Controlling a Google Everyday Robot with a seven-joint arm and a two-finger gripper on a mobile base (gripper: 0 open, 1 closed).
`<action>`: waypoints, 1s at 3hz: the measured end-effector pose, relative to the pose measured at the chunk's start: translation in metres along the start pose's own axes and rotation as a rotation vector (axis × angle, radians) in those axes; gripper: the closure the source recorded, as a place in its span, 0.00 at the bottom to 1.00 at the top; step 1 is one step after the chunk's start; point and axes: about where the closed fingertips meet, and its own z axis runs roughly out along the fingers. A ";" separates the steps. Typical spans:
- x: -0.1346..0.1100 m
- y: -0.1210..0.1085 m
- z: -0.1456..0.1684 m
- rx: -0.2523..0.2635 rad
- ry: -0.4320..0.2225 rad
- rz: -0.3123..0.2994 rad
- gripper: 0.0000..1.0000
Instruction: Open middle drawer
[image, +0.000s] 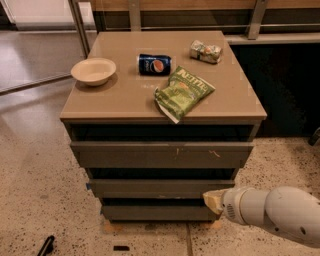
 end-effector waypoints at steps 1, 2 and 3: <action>0.014 -0.023 0.022 0.040 -0.034 0.016 1.00; 0.025 -0.053 0.049 0.095 -0.082 0.073 1.00; 0.018 -0.077 0.075 0.123 -0.129 0.098 1.00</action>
Offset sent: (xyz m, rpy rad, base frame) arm 0.0602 -0.0543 -0.1025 0.0212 -0.1043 -0.2560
